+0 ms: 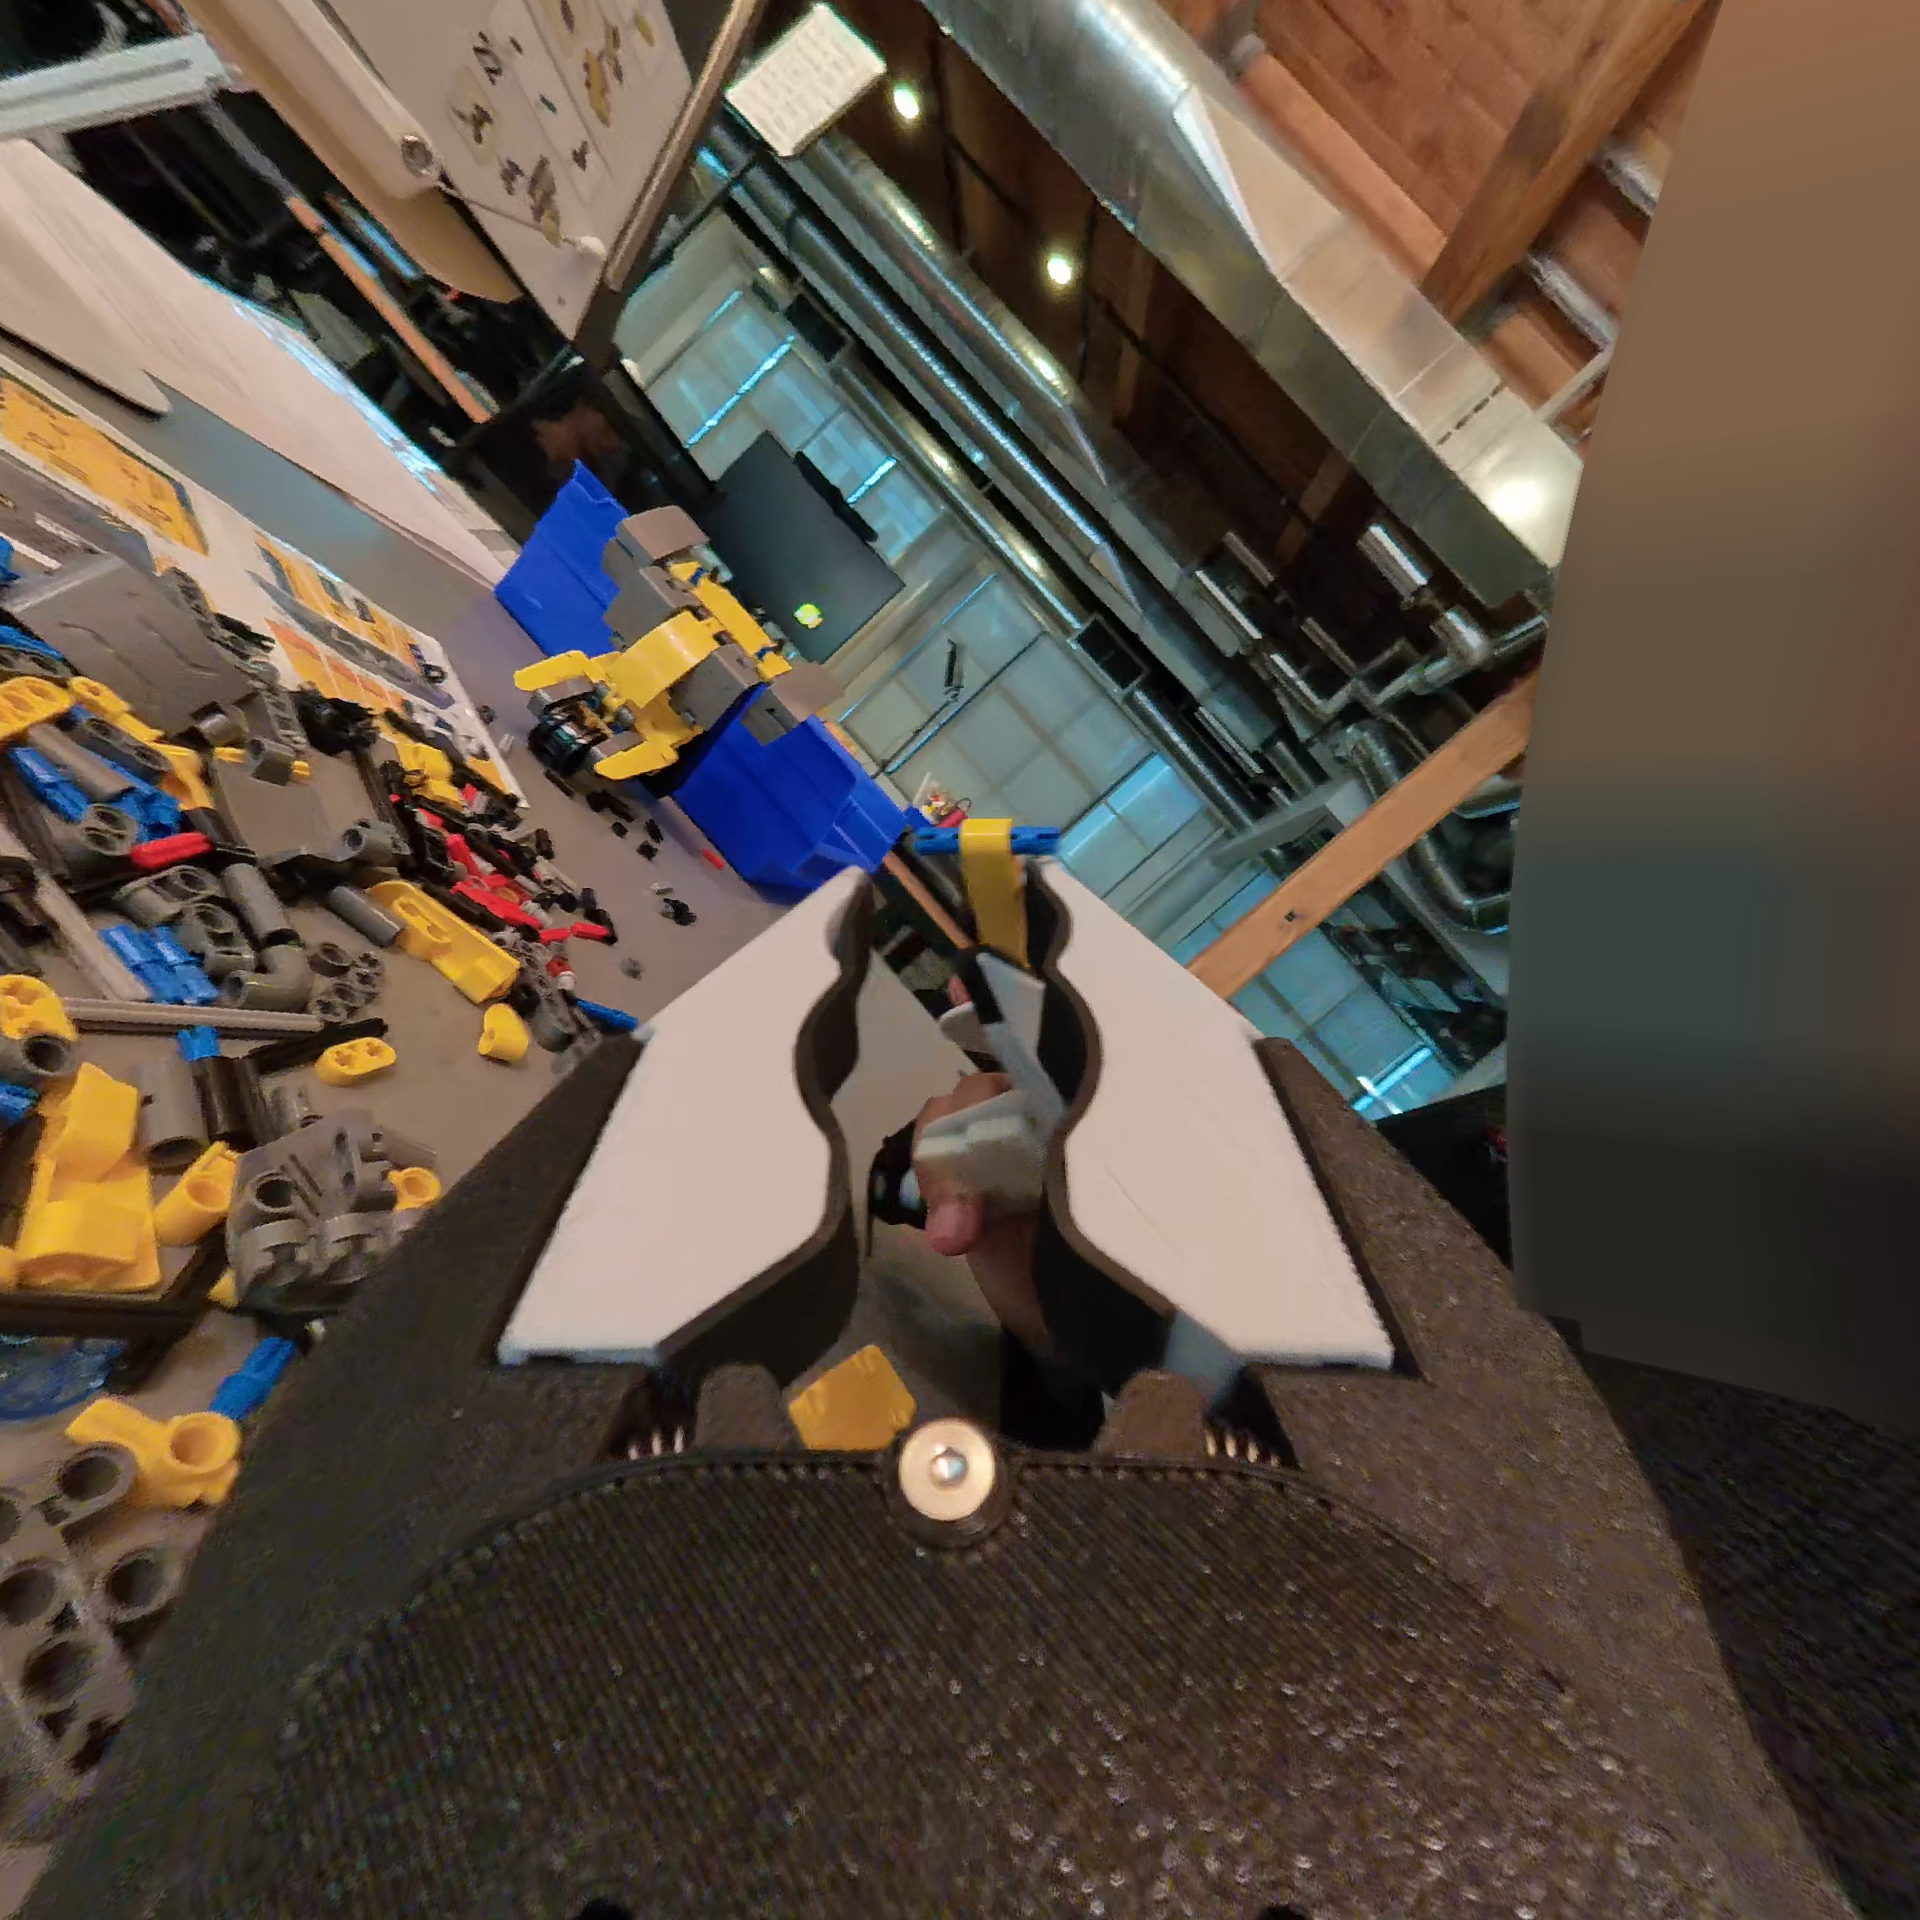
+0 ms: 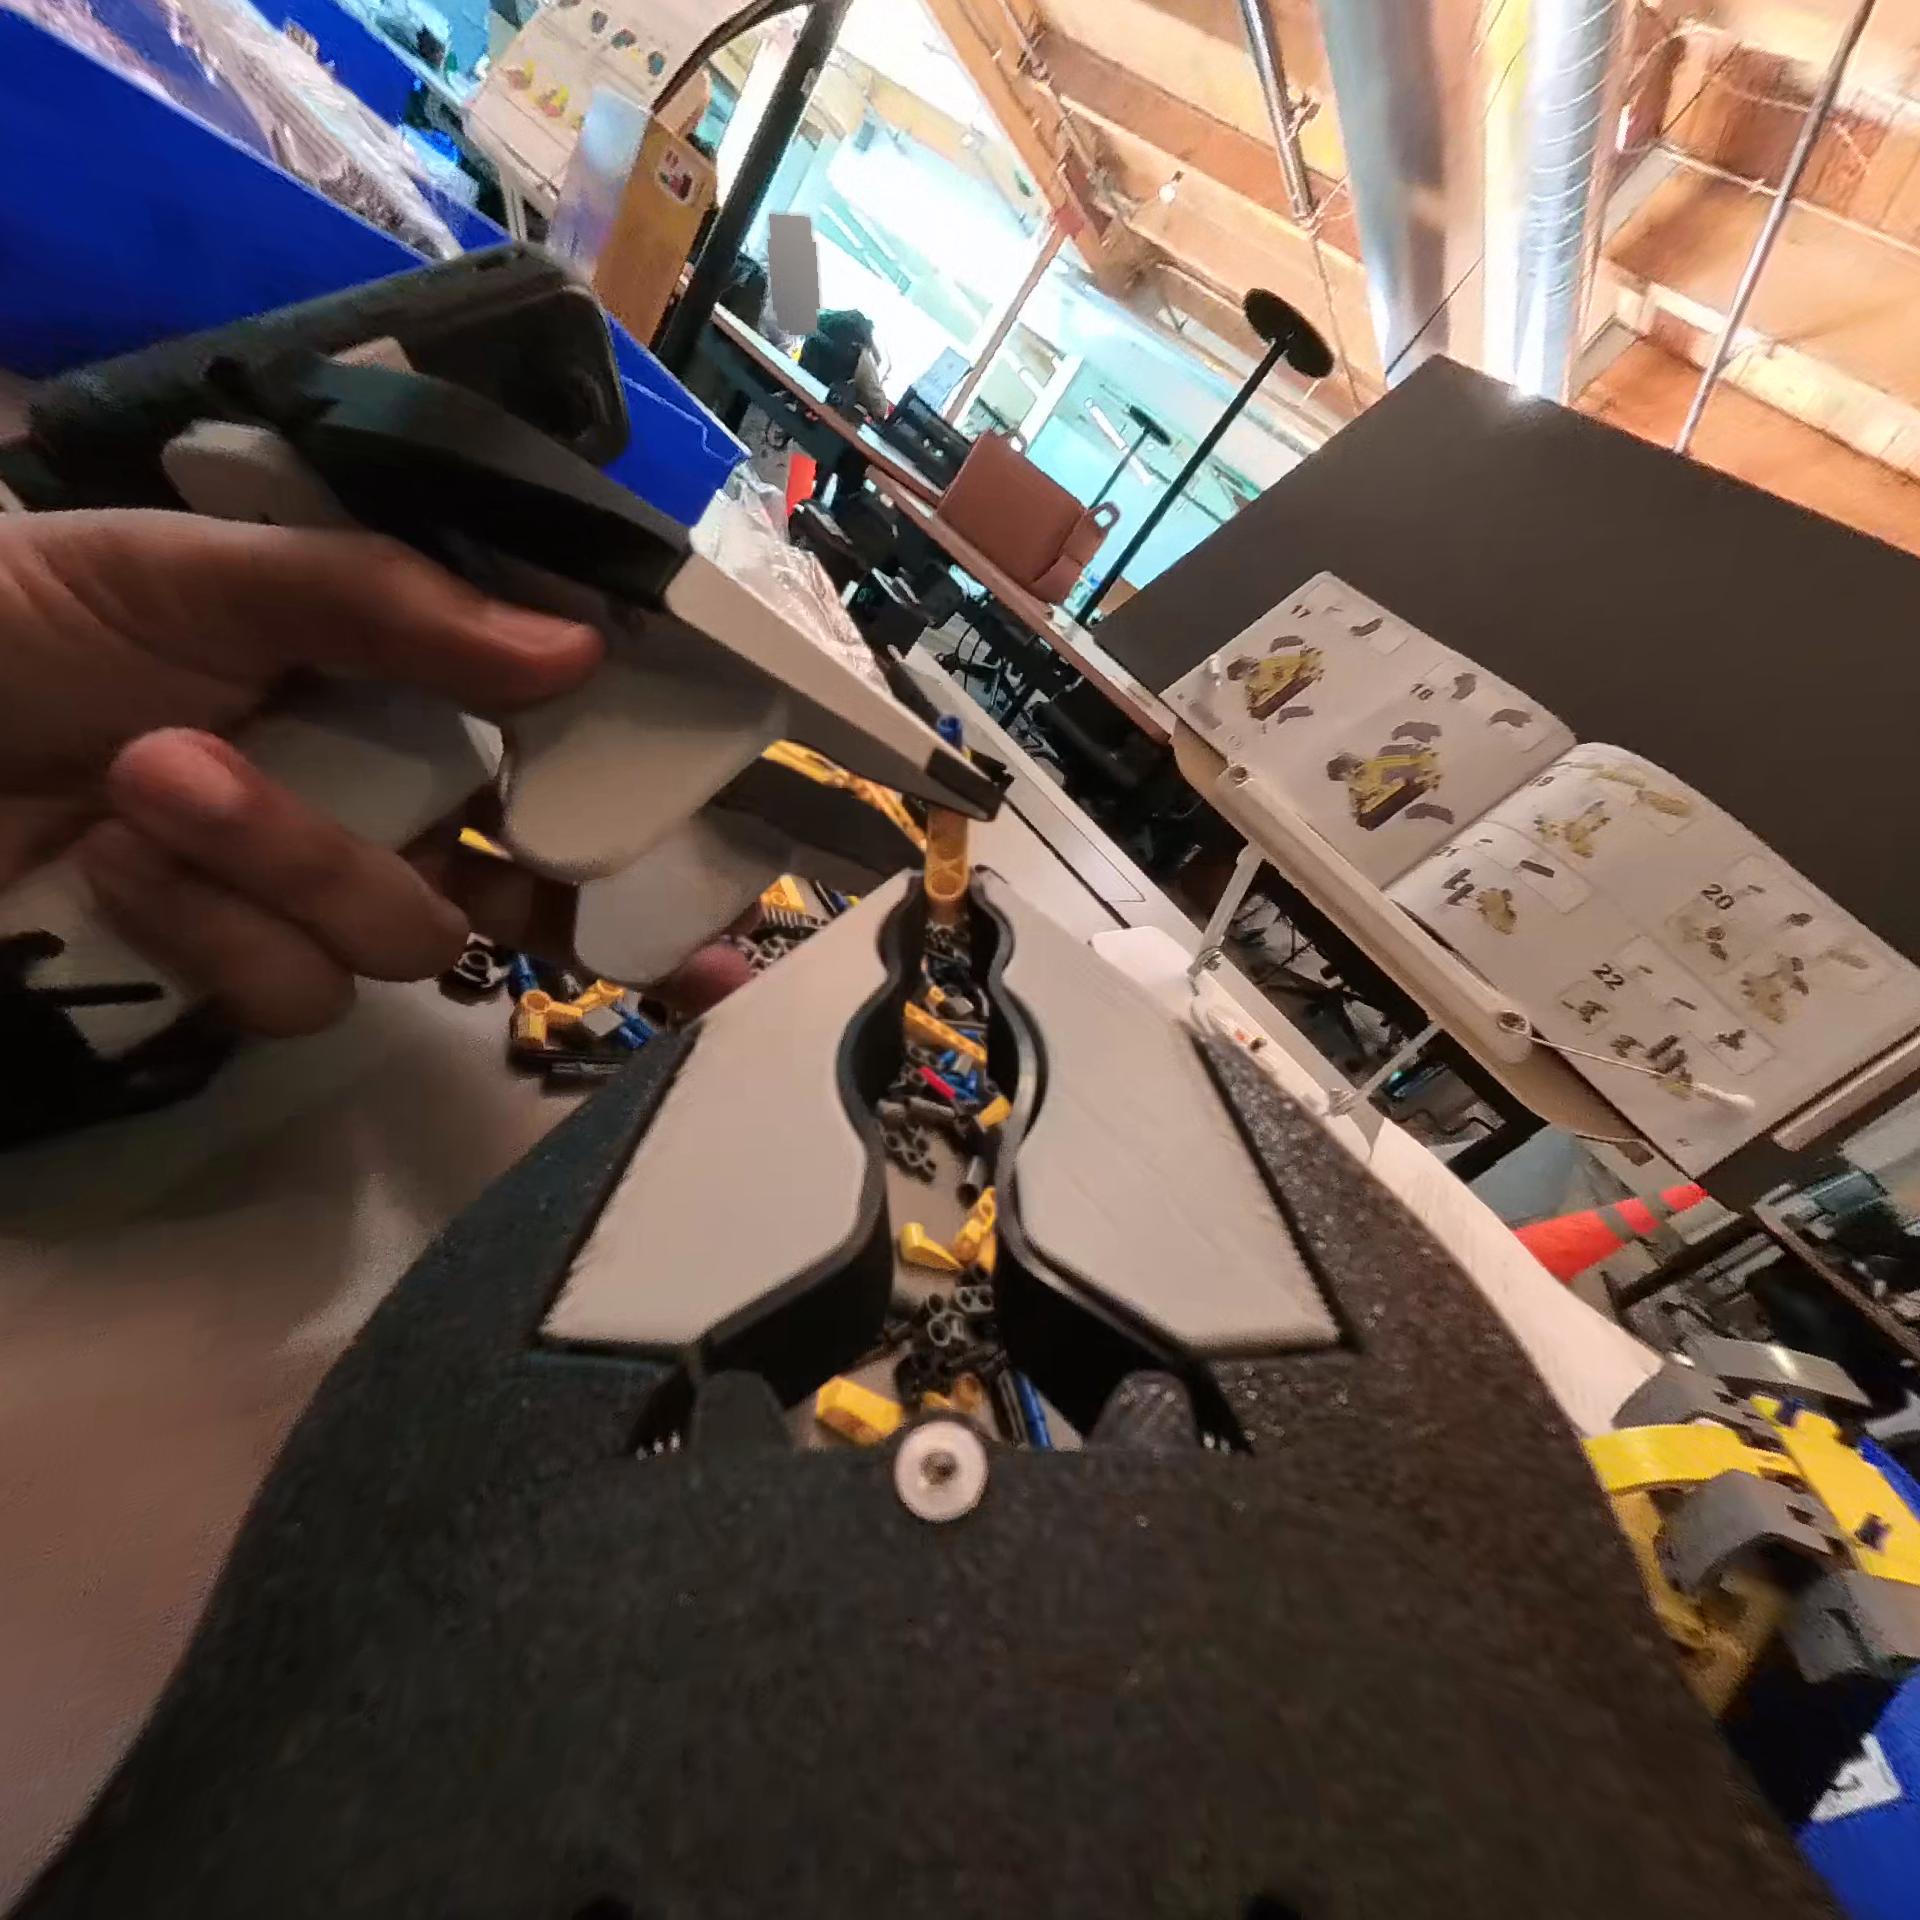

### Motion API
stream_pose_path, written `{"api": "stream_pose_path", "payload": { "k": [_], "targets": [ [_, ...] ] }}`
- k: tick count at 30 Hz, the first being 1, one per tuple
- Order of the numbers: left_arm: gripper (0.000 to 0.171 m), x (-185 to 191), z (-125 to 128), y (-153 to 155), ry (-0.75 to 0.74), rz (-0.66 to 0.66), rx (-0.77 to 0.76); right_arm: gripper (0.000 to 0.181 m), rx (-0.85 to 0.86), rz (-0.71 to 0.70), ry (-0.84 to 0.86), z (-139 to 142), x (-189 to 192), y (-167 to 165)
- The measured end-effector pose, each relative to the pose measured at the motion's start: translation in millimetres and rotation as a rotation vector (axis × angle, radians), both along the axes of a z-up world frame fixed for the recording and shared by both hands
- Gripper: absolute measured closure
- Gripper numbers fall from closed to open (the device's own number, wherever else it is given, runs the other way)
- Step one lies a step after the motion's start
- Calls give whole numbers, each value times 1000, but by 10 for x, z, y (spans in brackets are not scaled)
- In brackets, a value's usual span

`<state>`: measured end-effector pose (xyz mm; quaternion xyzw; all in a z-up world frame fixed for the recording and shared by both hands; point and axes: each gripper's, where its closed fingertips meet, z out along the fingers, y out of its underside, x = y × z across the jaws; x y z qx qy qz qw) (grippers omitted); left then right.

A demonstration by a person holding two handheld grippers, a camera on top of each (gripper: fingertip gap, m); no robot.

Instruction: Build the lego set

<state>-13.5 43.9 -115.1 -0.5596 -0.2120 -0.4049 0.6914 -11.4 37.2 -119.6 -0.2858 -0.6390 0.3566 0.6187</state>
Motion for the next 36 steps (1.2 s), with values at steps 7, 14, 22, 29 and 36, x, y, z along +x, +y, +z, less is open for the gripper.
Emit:
{"api": "stream_pose_path", "payload": {
  "k": [7, 14, 22, 29, 36],
  "targets": [
    [86, -66, -86, 65, 165, 36, -133, 174, -399, 188, -252, -94, -58, 111],
    [110, -47, -72, 208, 210, -171, -213, 174, -1043, 577, -620, 68, -29, 149],
    [136, -124, -99, 490, 236, -330, -281, 174, -1066, 650, -816, -14, -216, 400],
    [145, -180, -194, 543, 180, -375, -293, 174, -981, 629, -871, -200, -200, 511],
    [155, -121, -250, 552, 149, -406, -295, 174, -1079, 682, -903, -278, -171, 474]
  ]
}}
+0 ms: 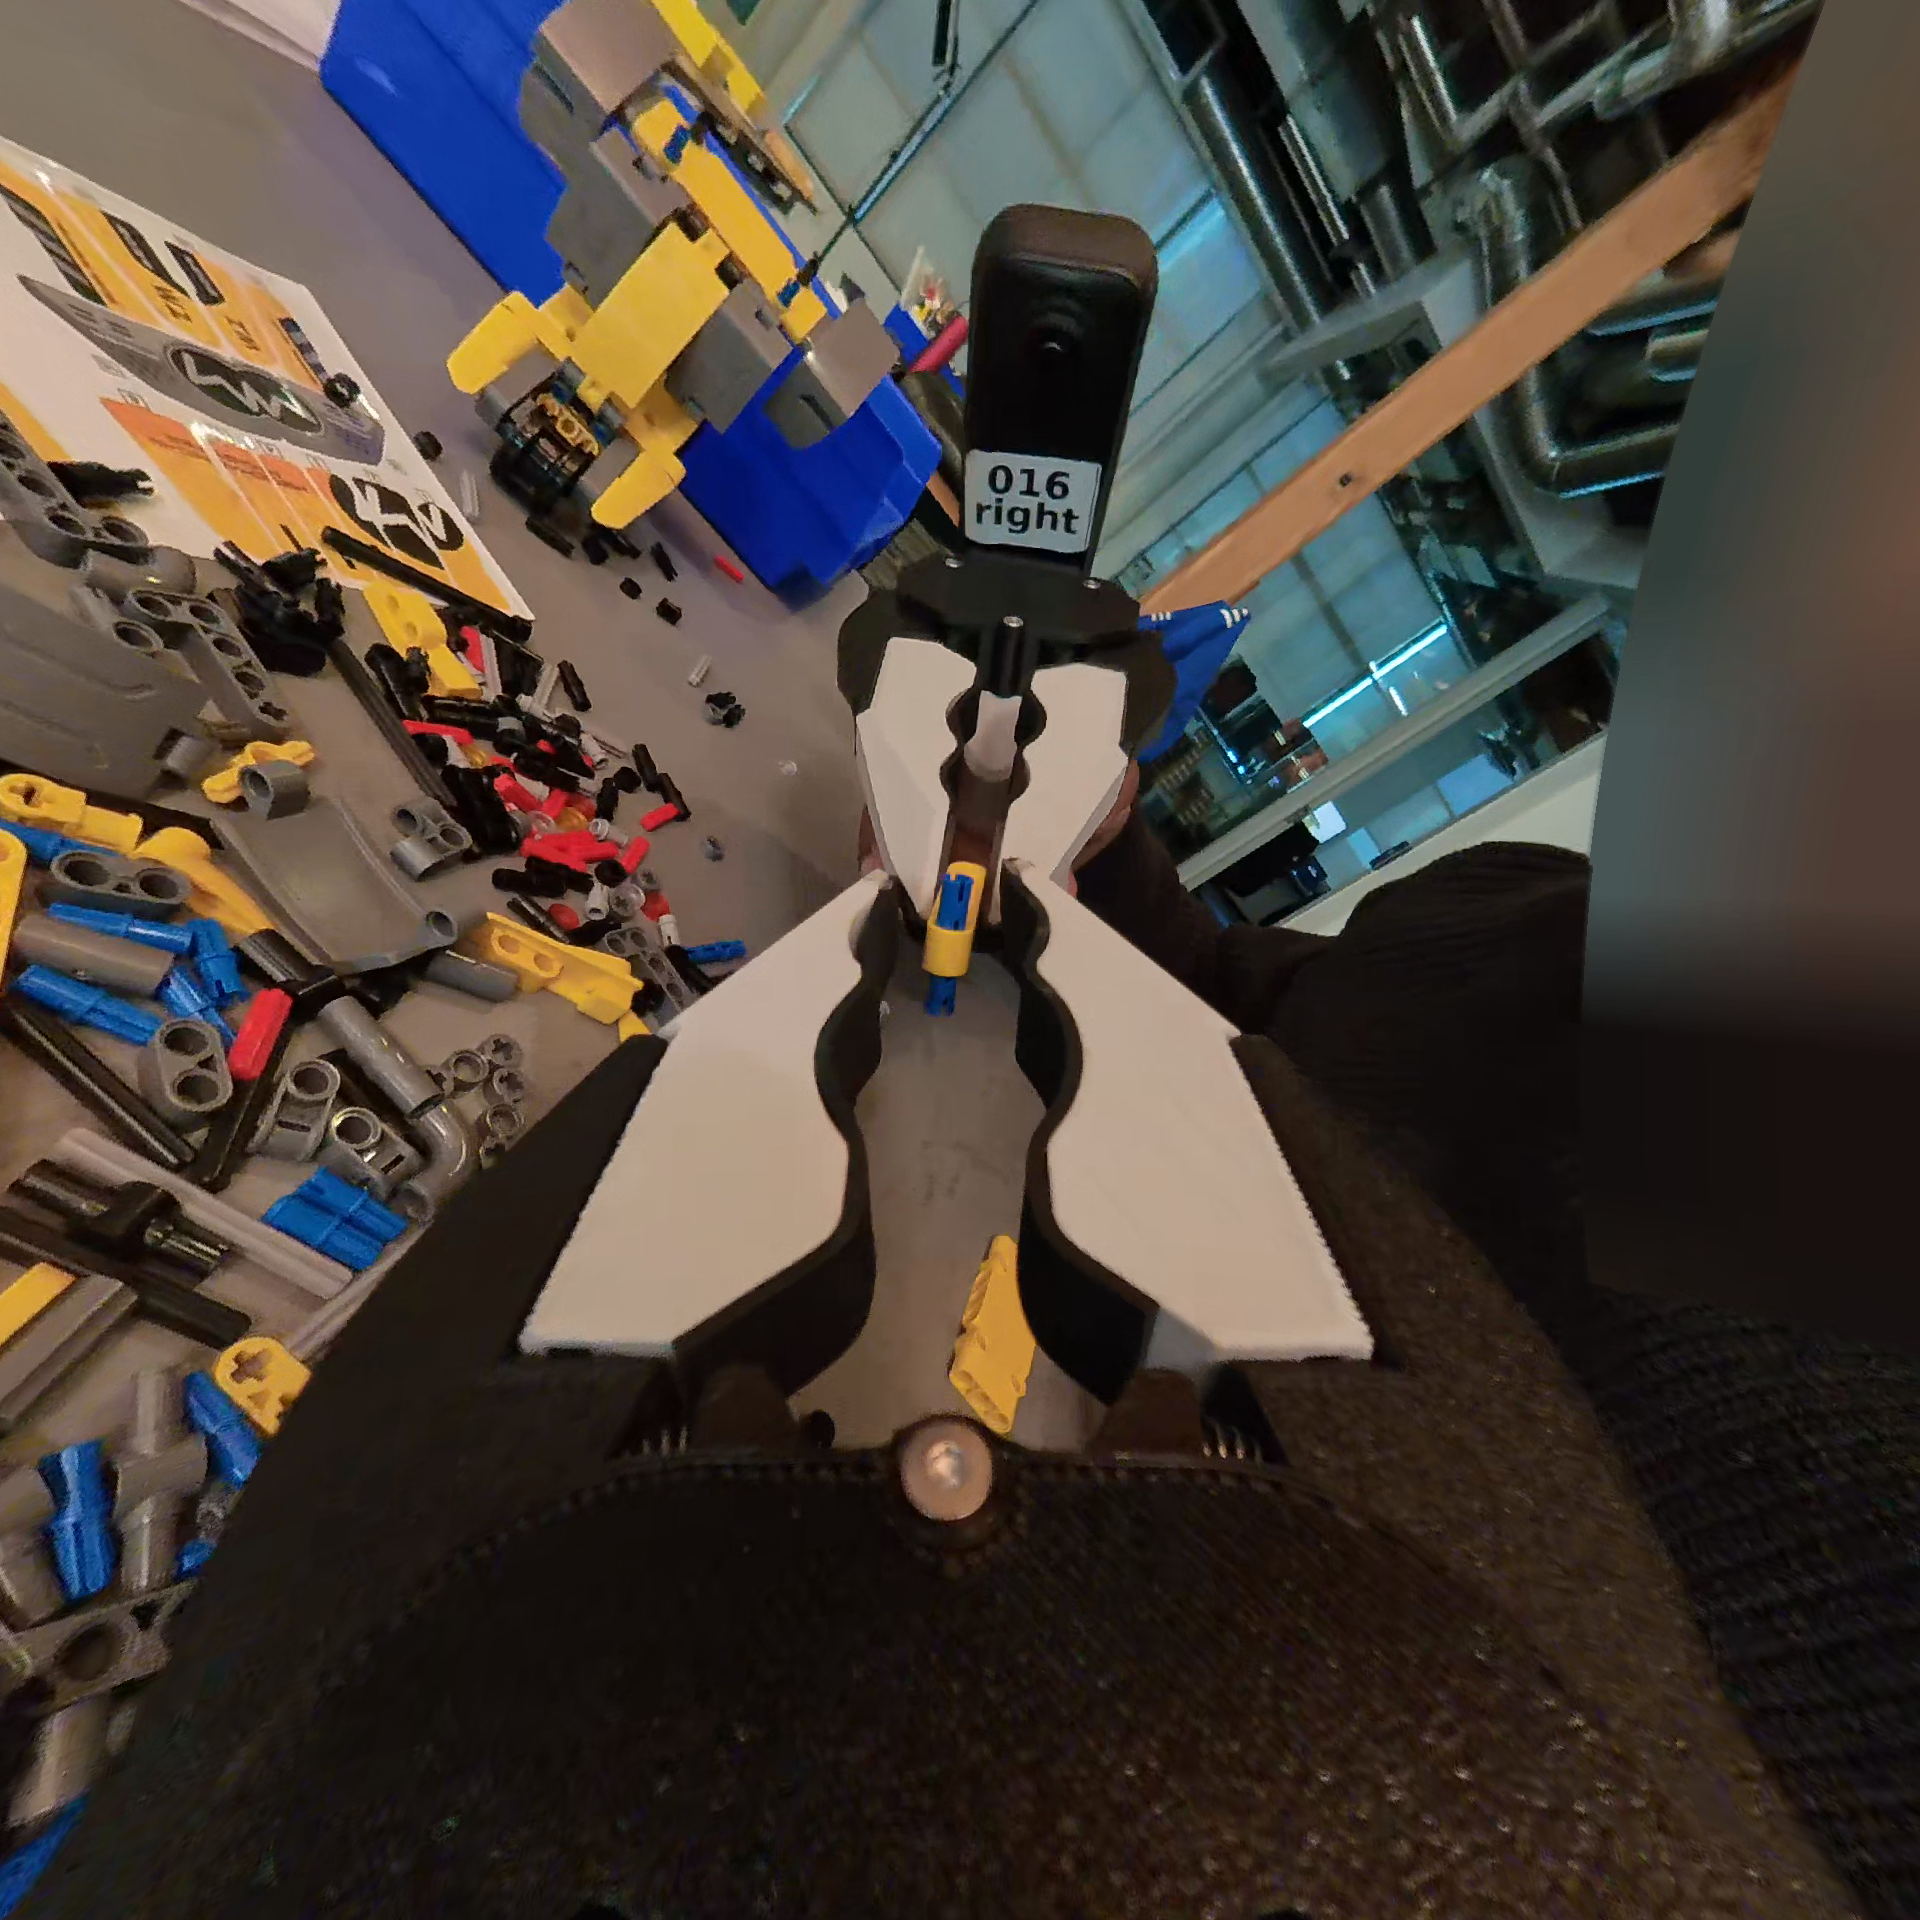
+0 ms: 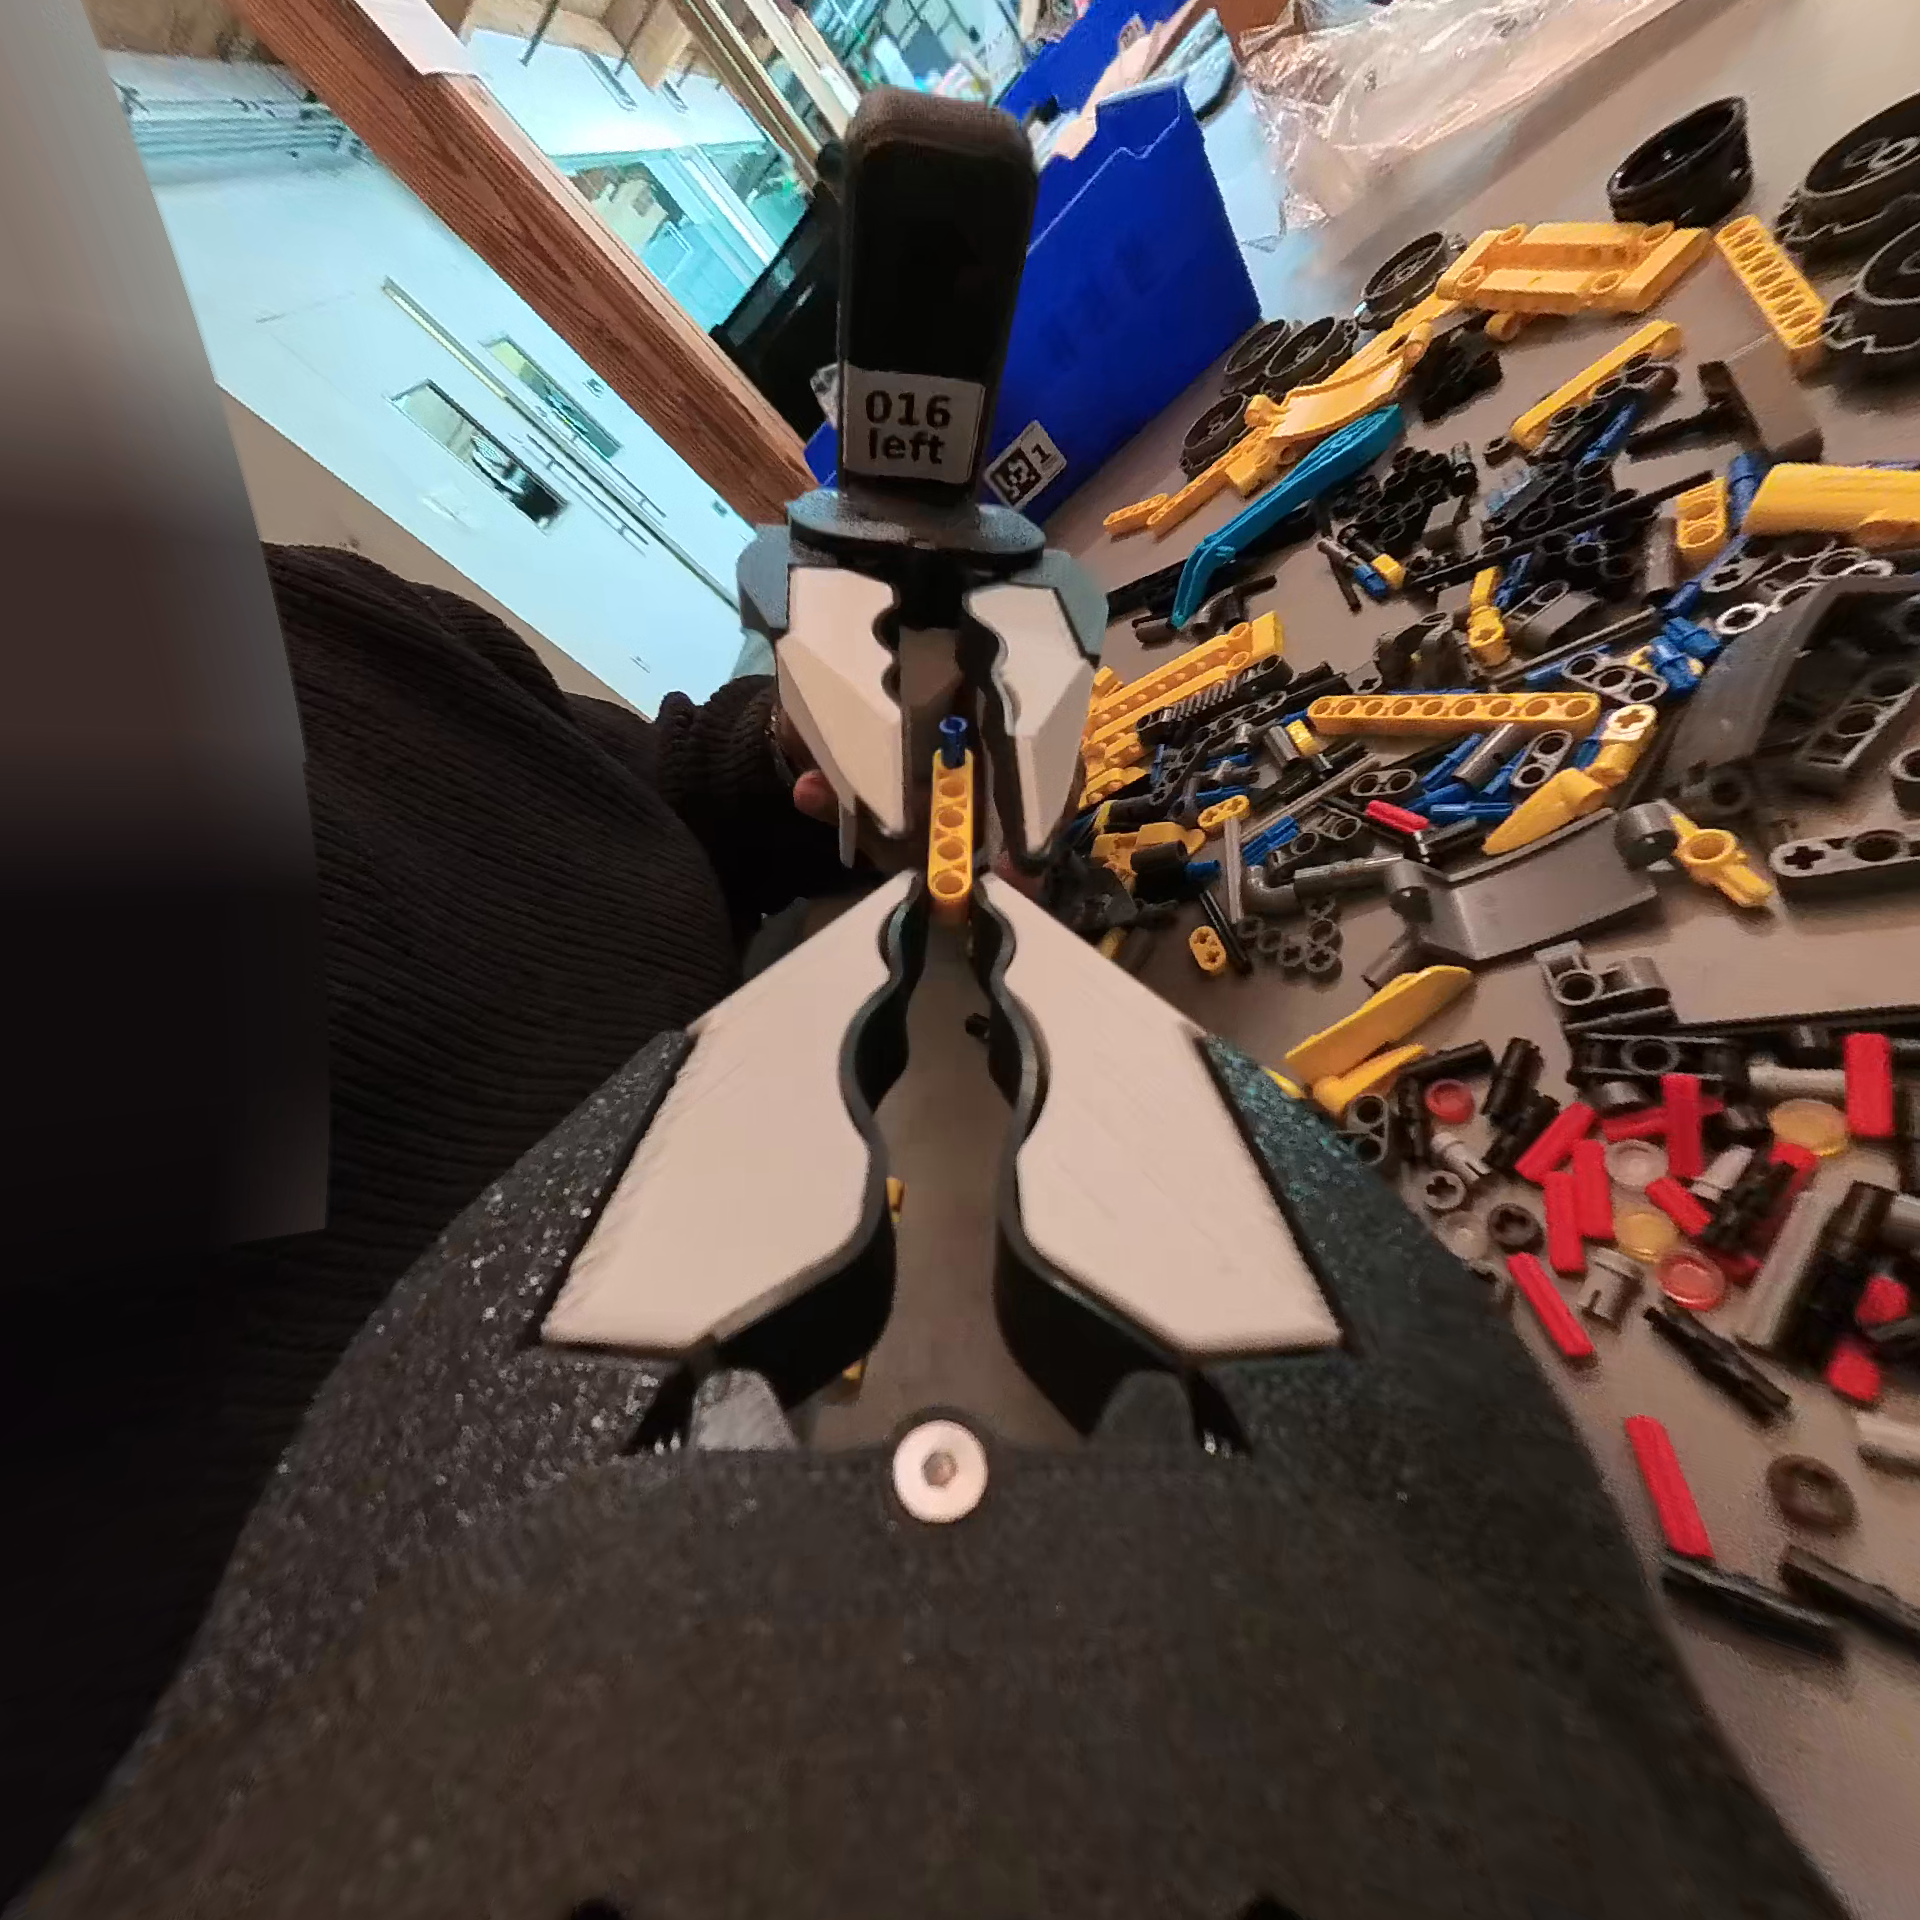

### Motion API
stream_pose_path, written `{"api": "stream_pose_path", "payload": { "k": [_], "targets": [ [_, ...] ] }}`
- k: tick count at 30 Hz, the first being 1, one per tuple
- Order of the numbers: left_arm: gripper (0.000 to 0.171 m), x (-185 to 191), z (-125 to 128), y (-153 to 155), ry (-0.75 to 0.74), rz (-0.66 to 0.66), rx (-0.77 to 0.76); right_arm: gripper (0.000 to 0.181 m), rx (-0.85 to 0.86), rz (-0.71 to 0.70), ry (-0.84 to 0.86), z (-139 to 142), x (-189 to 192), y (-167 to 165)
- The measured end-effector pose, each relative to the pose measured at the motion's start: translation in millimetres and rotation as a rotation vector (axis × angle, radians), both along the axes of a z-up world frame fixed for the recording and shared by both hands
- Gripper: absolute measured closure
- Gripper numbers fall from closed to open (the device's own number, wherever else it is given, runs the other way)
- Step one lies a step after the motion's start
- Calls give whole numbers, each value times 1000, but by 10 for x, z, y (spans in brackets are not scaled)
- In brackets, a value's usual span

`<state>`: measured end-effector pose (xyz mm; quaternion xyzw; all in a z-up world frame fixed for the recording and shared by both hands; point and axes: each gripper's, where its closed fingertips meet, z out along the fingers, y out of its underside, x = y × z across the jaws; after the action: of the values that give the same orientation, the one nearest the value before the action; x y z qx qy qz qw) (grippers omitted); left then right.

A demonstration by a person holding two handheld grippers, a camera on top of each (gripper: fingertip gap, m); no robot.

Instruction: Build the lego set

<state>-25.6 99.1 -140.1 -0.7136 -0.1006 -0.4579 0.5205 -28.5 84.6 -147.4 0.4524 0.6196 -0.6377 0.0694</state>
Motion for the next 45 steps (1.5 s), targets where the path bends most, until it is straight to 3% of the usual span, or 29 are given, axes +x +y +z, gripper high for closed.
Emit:
{"api": "stream_pose_path", "payload": {
  "k": [12, 14, 19, 24, 26, 30, 35, 37, 38, 39, 40, 41, 45],
  "targets": [
    [163, -74, -70, -22, 56, 60, -6, 173, -21, -13, 17, -33, -57, -32],
    [163, -101, -58, -12, 50, 76, 0, 166, 15, -20, 67, -12, -65, -33],
    [168, -201, -78, -2, -28, 115, -15, 147, 247, -76, 216, -55, -121, -14],
    [167, -313, -46, 3, -72, 171, -1, 143, 586, -265, 449, -8, -270, 246],
    [167, -270, -10, -6, -166, 130, 0, 142, 681, -310, 563, 55, -286, 252],
    [168, -206, 24, -32, -340, 45, -6, 160, 835, -337, 764, 97, -262, 159],
    [167, -112, 25, -39, -298, 10, -4, 161, 877, -286, 846, 79, -195, 33],
    [167, -97, 31, -45, -293, 2, 0, 173, 871, -277, 868, 97, -168, 18],
    [166, -90, 40, -53, -292, -5, 5, 174, 871, -270, 864, 92, -161, 16],
    [149, -81, 57, -63, -297, -16, 14, 174, 869, -267, 853, 85, -162, 21],
    [118, -65, 86, -76, -305, -32, 25, 174, 862, -272, 843, 87, -167, 36],
    [106, -56, 105, -84, -307, -41, 31, 174, 852, -281, 835, 96, -173, 56],
    [107, -43, 113, -99, -261, -41, 42, 174, 751, -285, 802, 150, -155, 94]
  ]
}}
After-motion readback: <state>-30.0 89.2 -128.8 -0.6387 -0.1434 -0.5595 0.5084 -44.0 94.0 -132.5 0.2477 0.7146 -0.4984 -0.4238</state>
